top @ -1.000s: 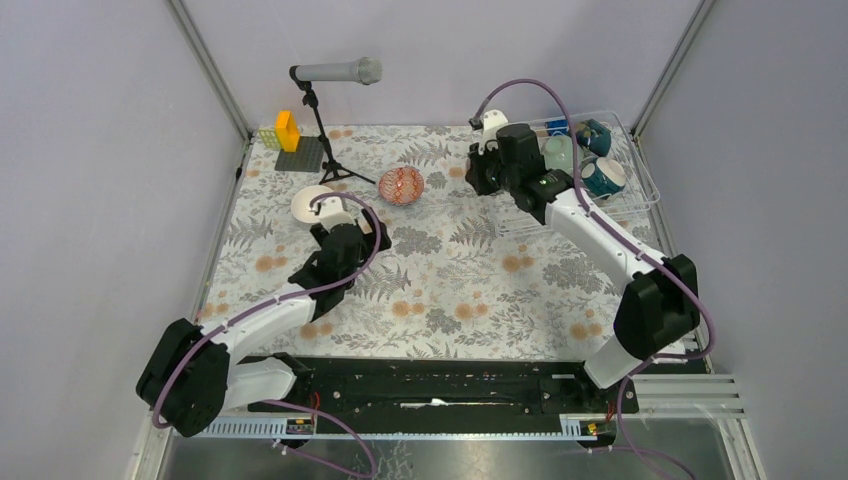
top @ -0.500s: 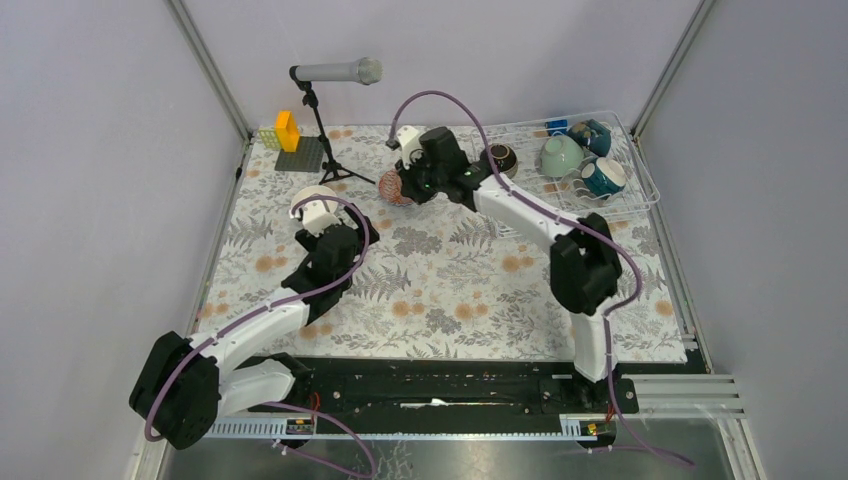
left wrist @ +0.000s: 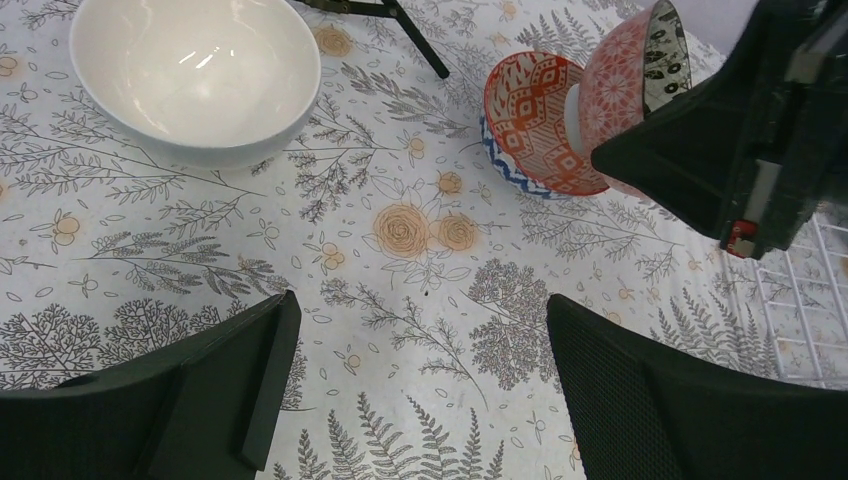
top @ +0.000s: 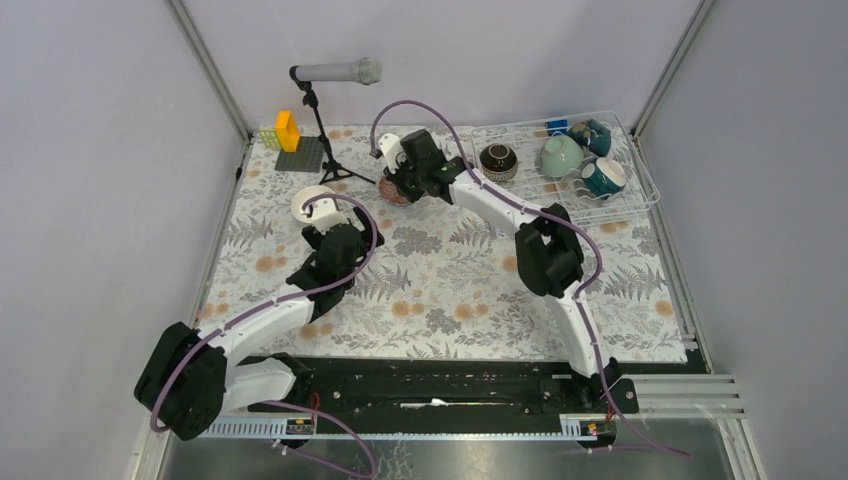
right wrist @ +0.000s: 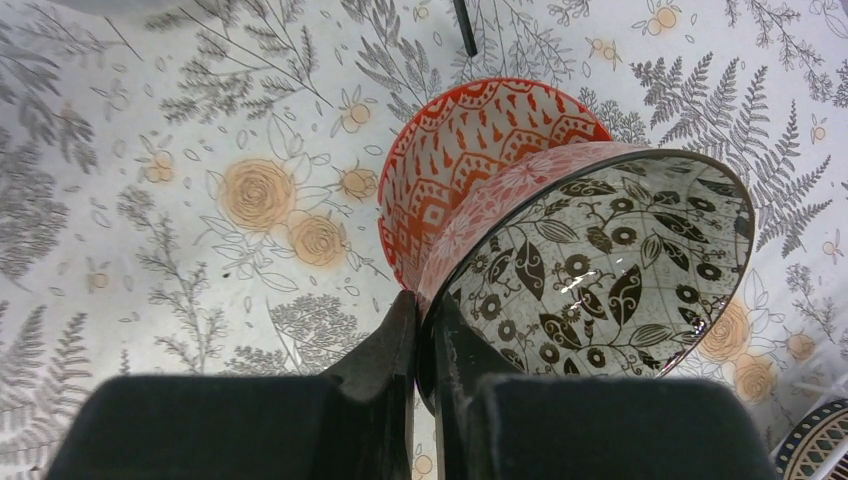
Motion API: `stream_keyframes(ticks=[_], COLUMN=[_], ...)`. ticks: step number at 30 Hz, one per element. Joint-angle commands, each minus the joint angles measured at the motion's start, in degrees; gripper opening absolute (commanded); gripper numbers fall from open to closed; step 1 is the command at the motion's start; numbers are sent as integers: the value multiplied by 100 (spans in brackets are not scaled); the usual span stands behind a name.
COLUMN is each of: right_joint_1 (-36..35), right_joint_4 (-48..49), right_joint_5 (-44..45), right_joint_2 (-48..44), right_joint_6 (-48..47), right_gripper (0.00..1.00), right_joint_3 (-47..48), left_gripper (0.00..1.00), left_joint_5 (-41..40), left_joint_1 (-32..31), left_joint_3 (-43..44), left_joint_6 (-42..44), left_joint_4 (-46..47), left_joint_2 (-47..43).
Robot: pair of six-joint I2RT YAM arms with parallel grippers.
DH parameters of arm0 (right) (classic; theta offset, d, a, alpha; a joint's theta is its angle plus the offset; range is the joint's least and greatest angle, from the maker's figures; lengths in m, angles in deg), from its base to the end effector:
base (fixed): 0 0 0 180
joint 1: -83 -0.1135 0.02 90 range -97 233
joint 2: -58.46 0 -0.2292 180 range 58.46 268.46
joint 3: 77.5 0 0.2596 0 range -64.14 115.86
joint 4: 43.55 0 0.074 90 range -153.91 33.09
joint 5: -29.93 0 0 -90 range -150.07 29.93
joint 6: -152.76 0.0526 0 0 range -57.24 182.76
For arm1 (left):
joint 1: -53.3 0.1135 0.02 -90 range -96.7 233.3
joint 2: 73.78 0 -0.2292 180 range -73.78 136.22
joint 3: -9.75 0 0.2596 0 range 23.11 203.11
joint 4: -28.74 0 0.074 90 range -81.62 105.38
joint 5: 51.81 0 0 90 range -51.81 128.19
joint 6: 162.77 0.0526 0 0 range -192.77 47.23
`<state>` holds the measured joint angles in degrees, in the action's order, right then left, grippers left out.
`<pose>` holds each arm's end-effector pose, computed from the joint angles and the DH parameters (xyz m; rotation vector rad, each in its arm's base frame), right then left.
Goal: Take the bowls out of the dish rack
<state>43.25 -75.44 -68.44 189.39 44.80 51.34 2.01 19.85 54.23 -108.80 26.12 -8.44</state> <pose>0.4057 0.3474 0.2068 -1.1260 1.8678 0.3757 0.2455 -0.1250 0.1830 -0.4405 1.8513 -0.1960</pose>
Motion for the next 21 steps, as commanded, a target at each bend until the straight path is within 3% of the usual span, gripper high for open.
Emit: stream_keyframes(ticks=[1,3,4,7,9,11,21], right_joint_1=[-178,-223,-245,-309,-329,-341,-350], right_joint_4=[85,84,81,83,177,331,1197], right_joint_5=[556,735,795,940,991,990,1274], right_joint_2=[127,242,268,266,196,55,-982], right_joint_6=[-544,-624,-656,-738,-740,-744,-63], right_gripper=[2,7,17,30,45,52,54], right_joint_3=[452,514,524,499,388,186,-967], left_gripper=[99,99,99,99,99,99,99], left_joint_5=[186,215,217,221,255,277,763], left_joint_1=[-9,-9,-12,-9,-10,-12,-12], left_joint_3=[120,139,140,145,164,183,-15], left_joint_6=[228,253,260,273,280,282,414], left_joint_4=[314,319,321,333,313,278,571], left_joint_2=[82,108,118,150,155,139,-50])
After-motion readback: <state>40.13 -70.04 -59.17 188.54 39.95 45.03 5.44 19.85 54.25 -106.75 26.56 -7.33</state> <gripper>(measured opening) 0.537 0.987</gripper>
